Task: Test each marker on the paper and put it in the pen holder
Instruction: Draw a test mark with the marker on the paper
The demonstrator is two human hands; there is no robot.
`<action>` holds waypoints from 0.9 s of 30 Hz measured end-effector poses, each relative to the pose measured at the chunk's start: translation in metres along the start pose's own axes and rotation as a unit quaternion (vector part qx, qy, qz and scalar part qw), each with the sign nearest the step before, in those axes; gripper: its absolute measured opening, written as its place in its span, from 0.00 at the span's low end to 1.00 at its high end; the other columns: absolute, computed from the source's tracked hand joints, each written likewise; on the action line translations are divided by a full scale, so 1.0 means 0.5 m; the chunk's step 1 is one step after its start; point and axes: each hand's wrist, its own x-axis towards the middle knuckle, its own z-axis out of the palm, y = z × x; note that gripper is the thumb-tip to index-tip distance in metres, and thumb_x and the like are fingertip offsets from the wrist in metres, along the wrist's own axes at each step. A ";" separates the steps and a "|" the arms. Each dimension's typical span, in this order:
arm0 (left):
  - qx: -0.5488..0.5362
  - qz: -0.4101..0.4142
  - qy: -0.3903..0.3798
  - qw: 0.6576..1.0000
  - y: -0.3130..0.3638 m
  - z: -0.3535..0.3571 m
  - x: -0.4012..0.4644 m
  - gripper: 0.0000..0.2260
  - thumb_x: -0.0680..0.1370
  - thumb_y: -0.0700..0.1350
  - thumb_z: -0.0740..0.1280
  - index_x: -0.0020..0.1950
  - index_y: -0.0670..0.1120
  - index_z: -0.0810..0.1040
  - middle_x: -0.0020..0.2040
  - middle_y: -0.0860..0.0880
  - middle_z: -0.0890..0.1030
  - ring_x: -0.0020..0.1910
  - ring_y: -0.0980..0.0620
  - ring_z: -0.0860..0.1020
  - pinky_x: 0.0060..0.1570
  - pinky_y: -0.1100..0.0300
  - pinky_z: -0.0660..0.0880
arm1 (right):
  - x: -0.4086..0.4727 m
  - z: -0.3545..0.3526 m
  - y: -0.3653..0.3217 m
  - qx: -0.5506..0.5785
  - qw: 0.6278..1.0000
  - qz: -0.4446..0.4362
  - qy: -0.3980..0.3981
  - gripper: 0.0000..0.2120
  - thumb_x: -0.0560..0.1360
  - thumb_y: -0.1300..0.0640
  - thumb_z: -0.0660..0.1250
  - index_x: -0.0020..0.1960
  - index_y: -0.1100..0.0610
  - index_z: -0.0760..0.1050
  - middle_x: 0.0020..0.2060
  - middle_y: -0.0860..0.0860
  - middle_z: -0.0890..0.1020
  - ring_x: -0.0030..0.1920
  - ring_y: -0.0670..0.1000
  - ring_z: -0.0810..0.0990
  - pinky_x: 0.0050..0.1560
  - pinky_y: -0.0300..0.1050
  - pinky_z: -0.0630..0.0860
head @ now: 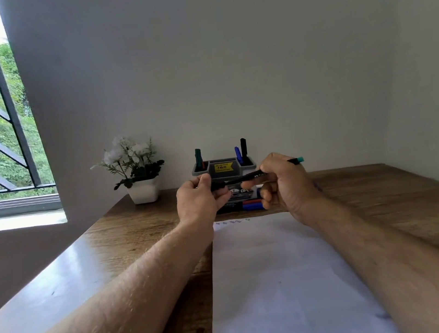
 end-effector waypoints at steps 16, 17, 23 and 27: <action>-0.005 0.052 0.017 0.999 0.014 -0.013 -0.003 0.14 0.79 0.45 0.68 0.62 0.41 0.73 0.51 0.41 0.83 0.38 0.53 0.86 0.39 0.58 0.84 | 0.001 -0.002 0.002 -0.089 0.995 -0.051 -0.018 0.06 0.75 0.63 0.72 0.50 0.57 0.85 0.34 0.56 0.84 0.24 0.50 0.73 0.26 0.44 0.76; -0.007 0.057 0.014 0.998 0.014 -0.011 -0.007 0.14 0.79 0.45 0.68 0.62 0.41 0.73 0.51 0.41 0.83 0.37 0.54 0.85 0.38 0.59 0.83 | 0.000 -0.001 0.002 -0.086 0.995 -0.051 -0.028 0.06 0.76 0.62 0.71 0.51 0.57 0.85 0.35 0.55 0.85 0.24 0.51 0.73 0.27 0.44 0.77; -0.034 0.059 0.015 0.998 0.016 -0.011 -0.007 0.09 0.82 0.44 0.64 0.60 0.42 0.72 0.51 0.41 0.82 0.37 0.53 0.85 0.39 0.59 0.83 | -0.001 -0.004 0.001 -0.097 0.993 -0.046 -0.044 0.08 0.78 0.62 0.68 0.55 0.58 0.84 0.36 0.56 0.86 0.22 0.50 0.75 0.27 0.43 0.77; -0.046 0.046 0.021 0.998 0.019 -0.015 -0.002 0.07 0.83 0.43 0.62 0.59 0.43 0.73 0.52 0.41 0.83 0.42 0.51 0.85 0.43 0.58 0.83 | -0.001 -0.004 0.004 -0.144 0.986 -0.065 -0.053 0.08 0.76 0.62 0.71 0.54 0.54 0.85 0.32 0.56 0.84 0.21 0.48 0.73 0.23 0.40 0.74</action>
